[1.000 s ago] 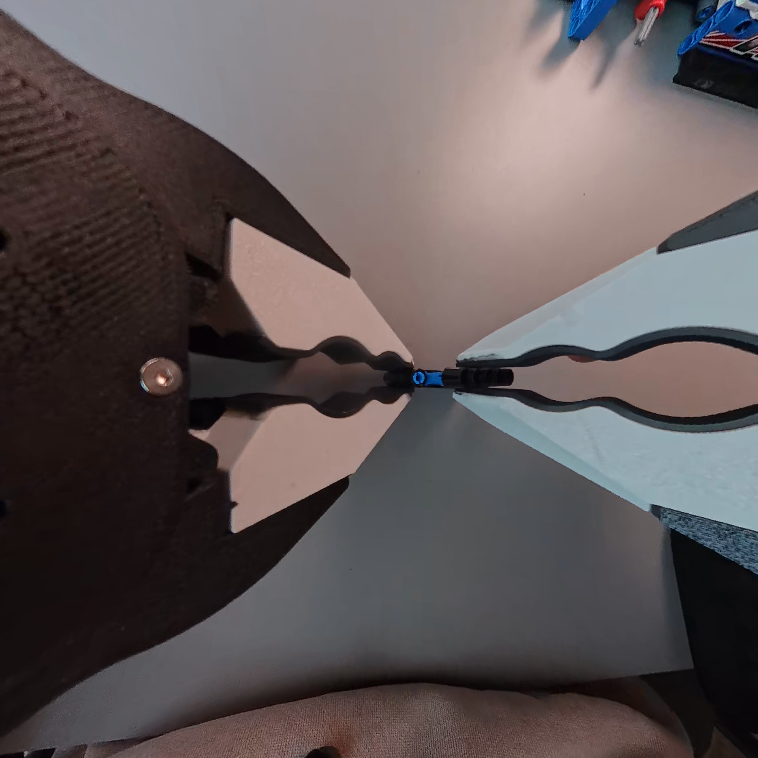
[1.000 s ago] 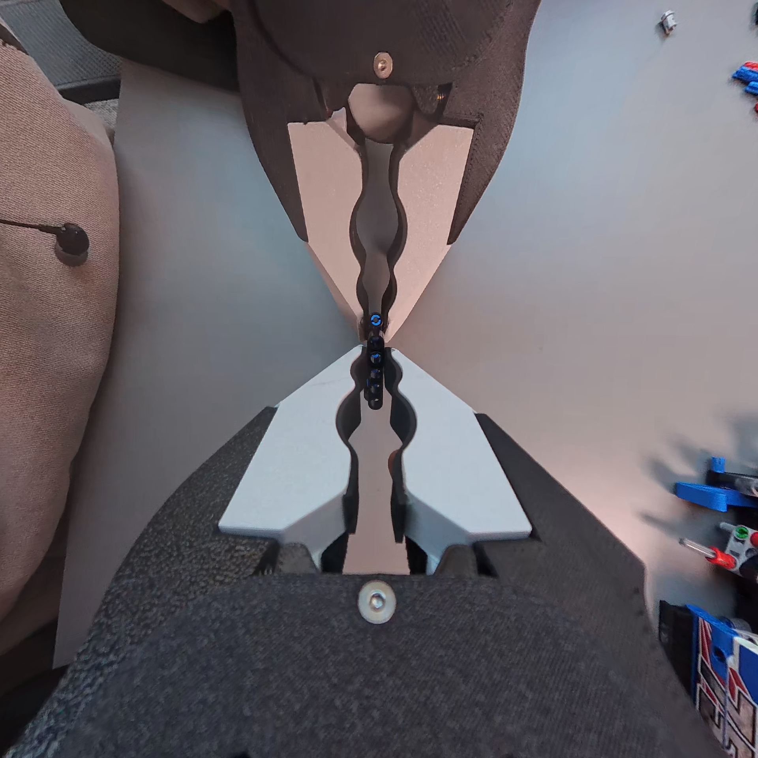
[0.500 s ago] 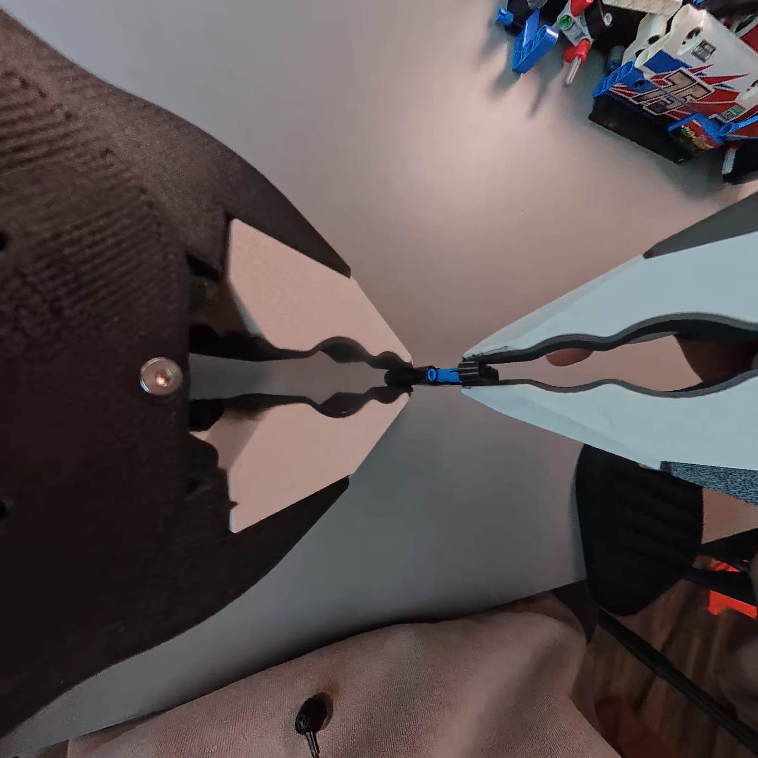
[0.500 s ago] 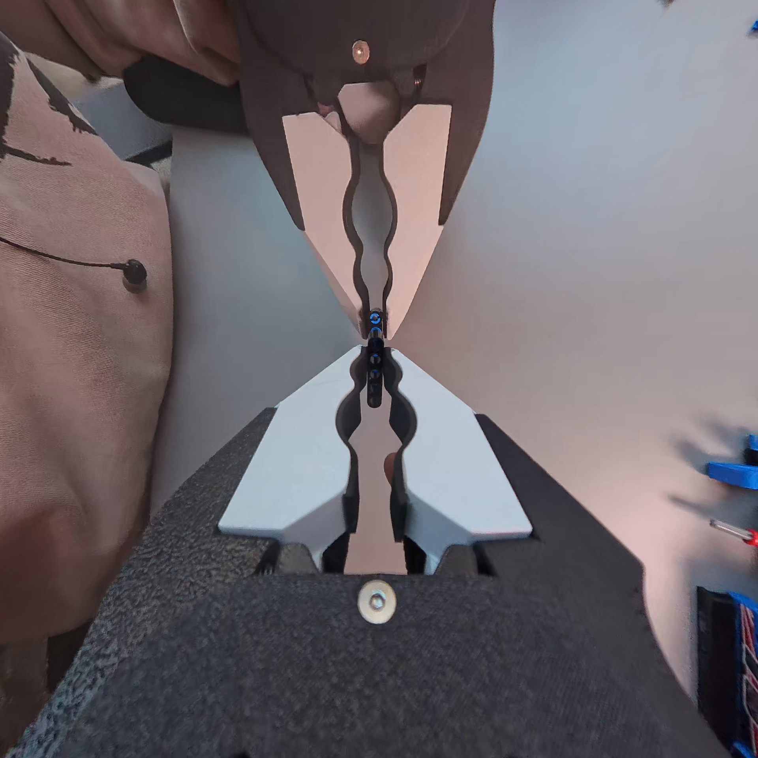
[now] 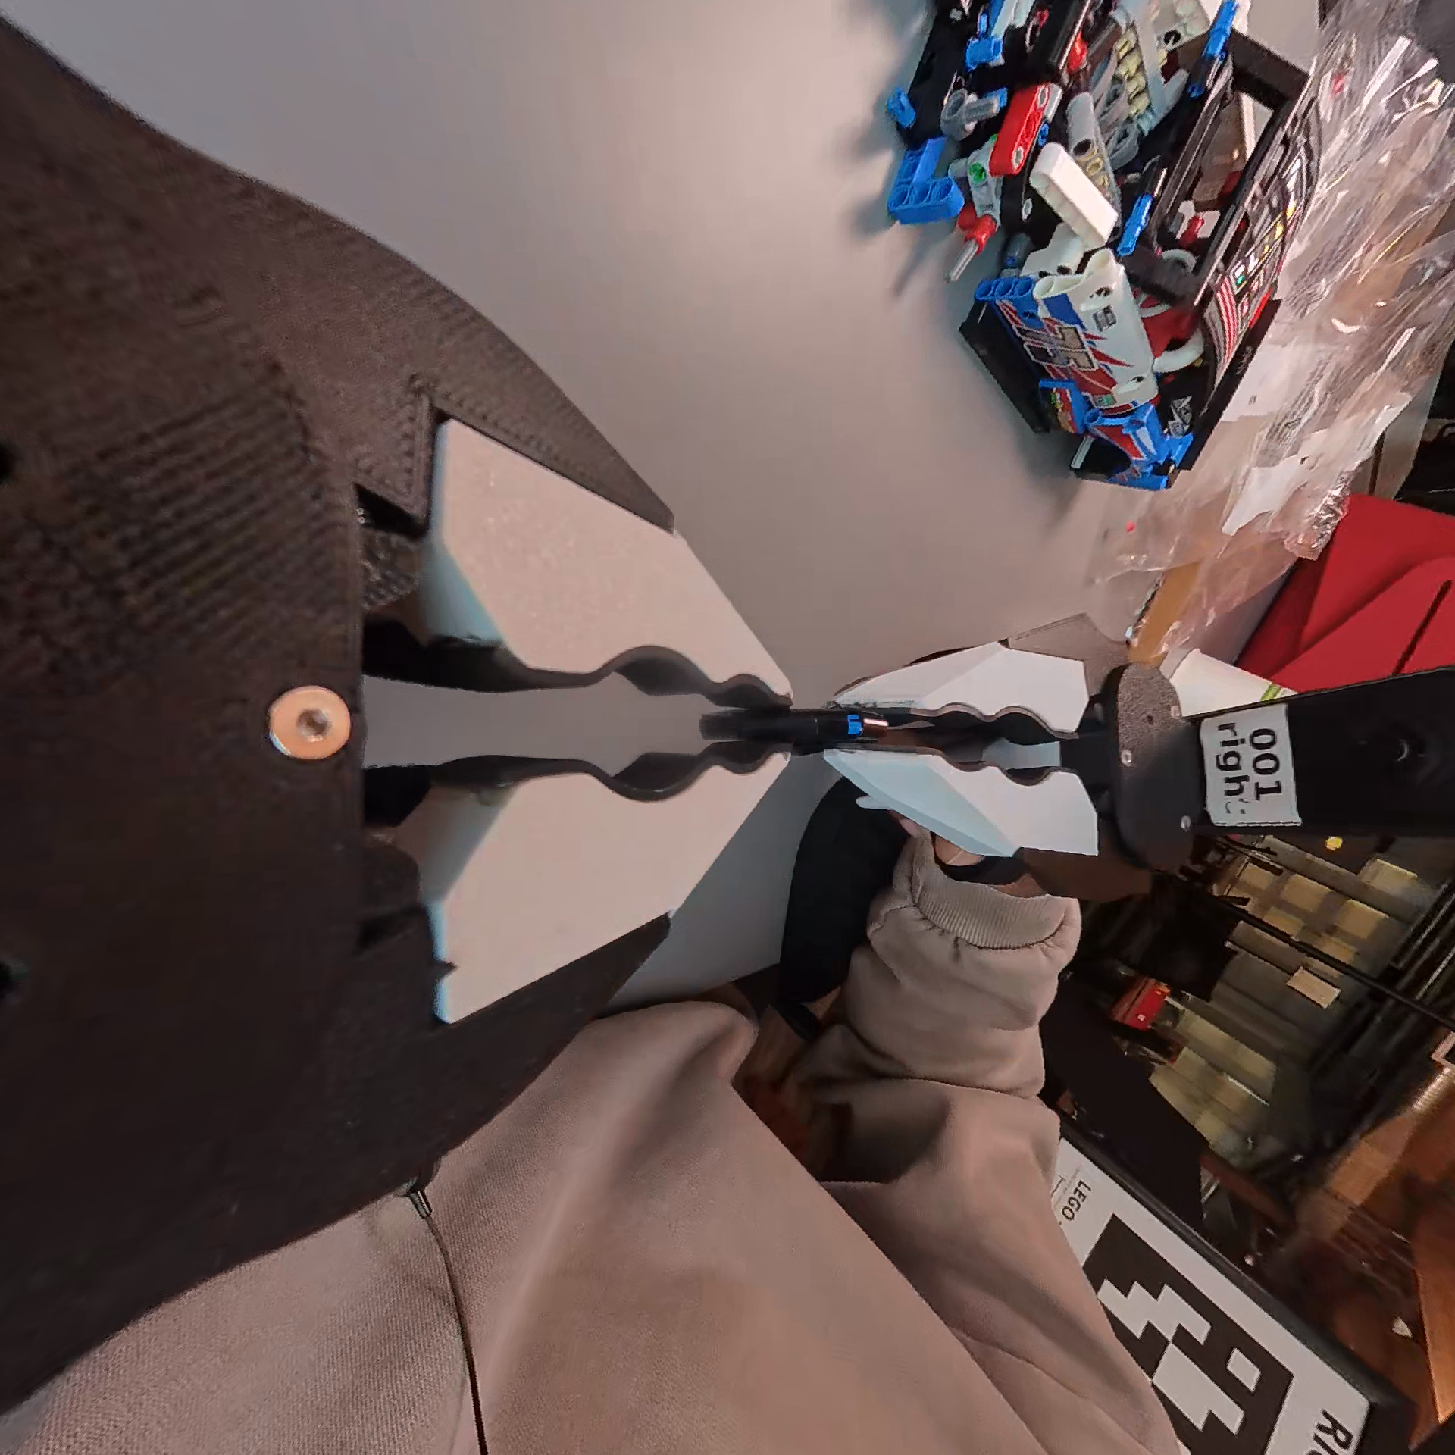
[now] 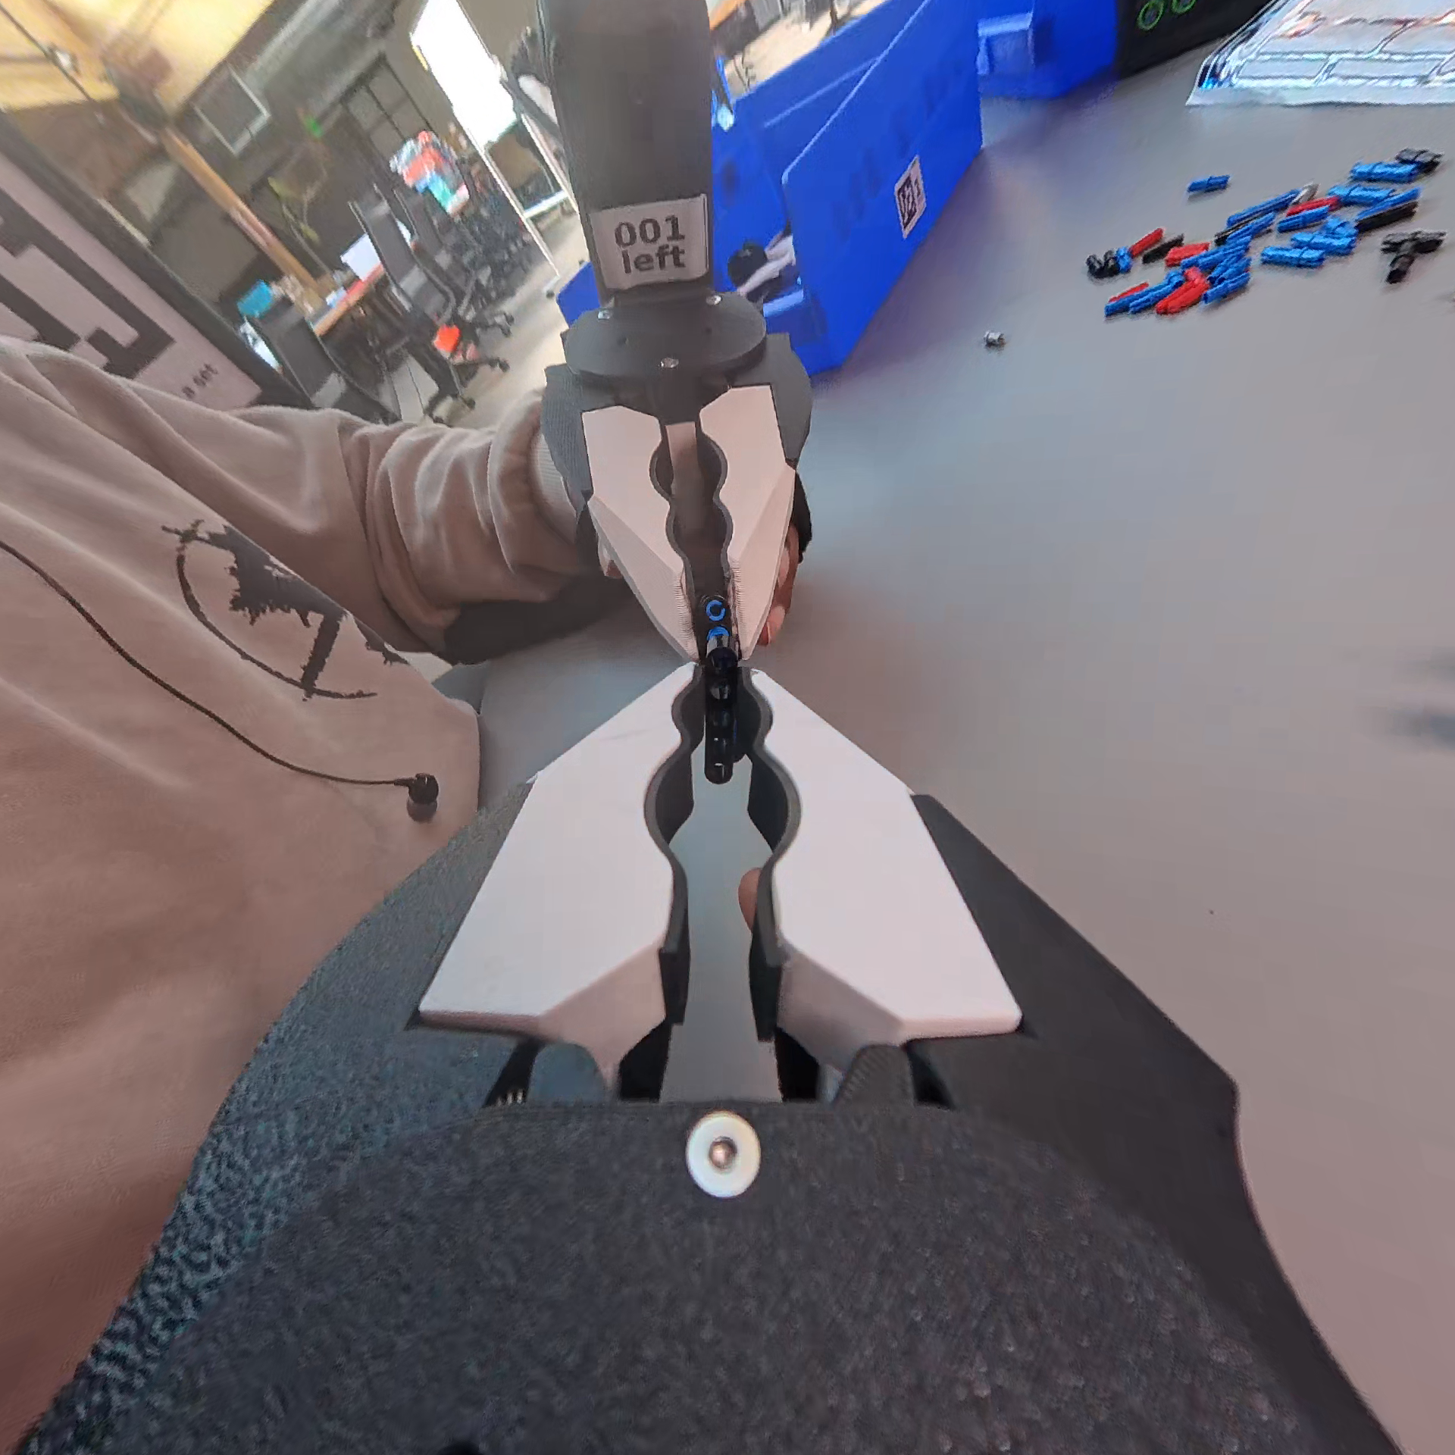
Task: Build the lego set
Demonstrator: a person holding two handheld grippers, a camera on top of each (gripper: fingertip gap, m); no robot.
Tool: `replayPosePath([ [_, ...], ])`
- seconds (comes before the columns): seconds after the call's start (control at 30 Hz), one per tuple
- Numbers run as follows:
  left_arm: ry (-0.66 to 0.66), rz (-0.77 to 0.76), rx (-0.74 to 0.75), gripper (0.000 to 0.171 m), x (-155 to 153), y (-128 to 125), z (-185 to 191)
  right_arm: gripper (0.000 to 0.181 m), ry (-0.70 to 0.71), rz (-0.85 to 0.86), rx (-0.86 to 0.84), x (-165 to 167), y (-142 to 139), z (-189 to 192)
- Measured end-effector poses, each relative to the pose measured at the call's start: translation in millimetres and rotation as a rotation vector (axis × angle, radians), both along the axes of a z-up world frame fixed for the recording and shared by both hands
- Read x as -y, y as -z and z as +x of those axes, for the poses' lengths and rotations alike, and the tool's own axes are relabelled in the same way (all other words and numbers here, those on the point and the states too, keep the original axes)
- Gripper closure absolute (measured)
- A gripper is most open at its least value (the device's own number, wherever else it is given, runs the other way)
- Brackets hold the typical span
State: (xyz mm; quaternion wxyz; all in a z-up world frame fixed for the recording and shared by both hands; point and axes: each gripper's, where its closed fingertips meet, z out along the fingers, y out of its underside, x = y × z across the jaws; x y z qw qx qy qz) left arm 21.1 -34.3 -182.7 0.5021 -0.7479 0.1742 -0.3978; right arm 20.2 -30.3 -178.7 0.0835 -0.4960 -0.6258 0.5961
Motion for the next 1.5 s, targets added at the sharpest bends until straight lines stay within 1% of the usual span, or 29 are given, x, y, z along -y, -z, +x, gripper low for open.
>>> replayPosePath([
  [0.07,-0.016,0.022,-0.003,0.166,-1.6,-2.9,-1.6,0.177,0.018,-0.047,-0.024,-1.2,-1.8,-1.2],
  [0.13,-0.028,0.031,0.025,0.166,-3.3,-6.5,-3.2,0.177,0.026,-0.098,-0.040,-2.5,-4.0,-2.0],
  [0.2,-0.018,0.024,0.031,0.166,-2.5,-7.5,-3.7,0.177,0.024,-0.117,-0.055,-2.3,-5.2,-2.9],
  [0.4,0.041,-0.074,-0.041,0.166,2.9,0.3,-3.8,0.177,-0.038,-0.028,-0.070,1.6,2.0,-1.9],
  [0.53,0.058,-0.146,-0.049,0.166,6.4,9.5,-2.9,0.176,-0.074,0.001,-0.048,5.0,11.6,-0.8],
  [0.7,0.074,-0.202,-0.107,0.166,10.4,21.0,-0.7,0.176,-0.113,0.049,-0.015,9.8,24.3,1.4],
  [0.8,0.102,-0.220,-0.105,0.166,14.3,23.7,1.4,0.177,-0.137,0.069,-0.001,13.9,28.4,2.1],
  [0.9,0.134,-0.260,-0.174,0.166,17.9,35.6,4.0,0.177,-0.183,0.172,0.037,17.3,40.7,5.8],
  [0.93,0.150,-0.267,-0.195,0.166,19.9,36.8,5.5,0.177,-0.196,0.179,0.035,18.7,41.2,6.9],
  [0.97,0.150,-0.264,-0.240,0.166,19.8,38.4,5.0,0.177,-0.201,0.183,0.035,19.2,40.9,6.8],
  [1.03,0.160,-0.265,-0.323,0.166,20.3,42.7,5.1,0.177,-0.213,0.249,0.048,19.4,46.4,6.4],
  [1.13,0.179,-0.274,-0.317,0.166,22.0,45.3,10.3,0.177,-0.255,0.317,0.065,21.1,50.0,10.9],
  [1.2,0.192,-0.274,-0.354,0.167,23.7,49.9,14.6,0.177,-0.307,0.395,0.089,24.8,57.9,15.9],
  [1.23,0.179,-0.269,-0.361,0.167,22.0,49.7,13.4,0.177,-0.313,0.412,0.094,24.3,58.9,15.8],
  [1.27,0.165,-0.264,-0.362,0.166,19.9,48.2,11.2,0.177,-0.291,0.415,0.093,21.0,57.5,12.5],
  [1.3,0.175,-0.263,-0.374,0.167,21.0,48.2,11.9,0.177,-0.287,0.402,0.097,20.7,56.0,11.6],
  [1.37,0.216,-0.264,-0.444,0.166,27.1,50.2,16.8,0.177,-0.349,0.427,0.112,28.4,59.1,18.7],
  [1.43,0.205,-0.257,-0.544,0.166,24.4,50.6,14.2,0.177,-0.356,0.468,0.118,25.9,58.4,17.8],
  [1.5,0.220,-0.259,-0.618,0.167,25.4,50.5,13.3,0.177,-0.377,0.492,0.138,26.6,59.6,16.8],
])
